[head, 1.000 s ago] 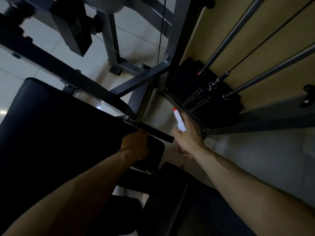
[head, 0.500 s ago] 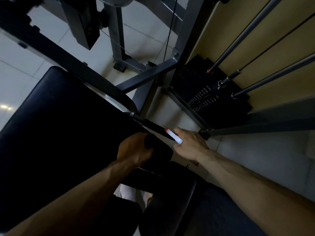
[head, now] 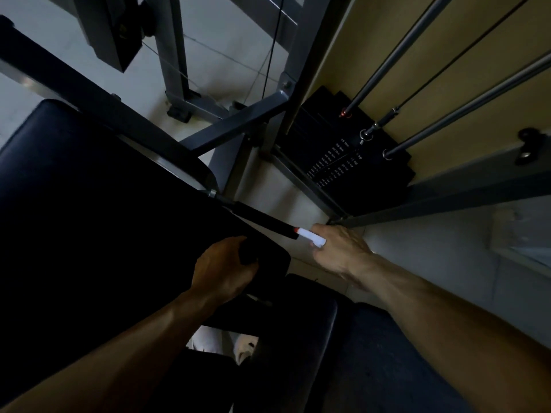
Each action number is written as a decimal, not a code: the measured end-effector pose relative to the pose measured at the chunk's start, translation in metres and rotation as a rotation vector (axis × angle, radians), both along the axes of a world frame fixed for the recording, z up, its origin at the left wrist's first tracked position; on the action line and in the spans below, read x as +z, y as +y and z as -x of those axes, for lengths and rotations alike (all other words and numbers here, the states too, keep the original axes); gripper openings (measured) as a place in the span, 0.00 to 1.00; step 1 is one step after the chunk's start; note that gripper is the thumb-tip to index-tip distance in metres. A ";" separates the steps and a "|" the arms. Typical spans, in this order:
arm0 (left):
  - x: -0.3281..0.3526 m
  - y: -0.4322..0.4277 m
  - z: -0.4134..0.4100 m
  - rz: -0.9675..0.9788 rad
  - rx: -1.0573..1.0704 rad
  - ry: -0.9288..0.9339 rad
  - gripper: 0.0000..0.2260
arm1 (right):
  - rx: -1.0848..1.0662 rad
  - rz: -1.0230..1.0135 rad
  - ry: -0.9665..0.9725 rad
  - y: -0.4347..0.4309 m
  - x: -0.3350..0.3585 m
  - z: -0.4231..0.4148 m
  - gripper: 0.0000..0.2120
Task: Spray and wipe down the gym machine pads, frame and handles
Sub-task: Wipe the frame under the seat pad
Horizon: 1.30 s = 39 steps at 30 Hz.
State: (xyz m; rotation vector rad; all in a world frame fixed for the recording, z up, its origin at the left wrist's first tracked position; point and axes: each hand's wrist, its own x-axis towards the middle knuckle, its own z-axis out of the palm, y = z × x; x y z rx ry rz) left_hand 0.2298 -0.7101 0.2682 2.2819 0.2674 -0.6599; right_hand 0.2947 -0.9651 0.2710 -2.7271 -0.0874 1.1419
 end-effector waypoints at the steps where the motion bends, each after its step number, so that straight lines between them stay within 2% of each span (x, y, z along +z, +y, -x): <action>1: -0.001 -0.001 0.000 0.013 0.010 0.005 0.11 | -0.004 0.017 0.032 -0.005 -0.002 0.000 0.09; 3: -0.003 -0.006 -0.002 0.051 0.024 0.016 0.12 | -0.010 0.050 0.099 -0.017 -0.004 0.002 0.18; 7: -0.005 -0.012 -0.010 0.096 0.054 0.025 0.15 | 0.065 0.074 0.144 -0.028 -0.004 0.005 0.25; 14: -0.003 -0.028 -0.040 0.084 0.148 -0.009 0.11 | 0.068 0.058 0.163 -0.029 -0.003 -0.003 0.26; 17: 0.002 -0.024 -0.047 0.090 0.183 0.021 0.10 | 0.015 0.044 0.114 -0.026 -0.002 -0.004 0.26; 20: 0.011 -0.013 -0.057 0.125 0.293 0.066 0.05 | -0.104 -0.114 0.055 -0.015 0.005 -0.012 0.25; 23: 0.031 0.003 -0.074 0.209 0.456 0.053 0.05 | -0.405 -0.390 -0.126 0.012 0.025 -0.031 0.05; 26: 0.050 0.024 -0.094 0.151 0.484 -0.051 0.10 | -0.561 -0.598 -0.239 0.054 0.048 -0.056 0.07; 30: 0.065 0.053 -0.117 0.222 0.646 -0.010 0.04 | -0.601 -0.728 -0.335 0.110 0.064 -0.097 0.11; 33: 0.064 0.067 -0.121 0.270 0.759 -0.040 0.05 | -0.630 -0.838 -0.334 0.147 0.062 -0.125 0.14; 39: 0.052 0.083 -0.118 0.365 0.887 -0.001 0.08 | -0.459 -0.803 -0.473 0.214 0.039 -0.169 0.12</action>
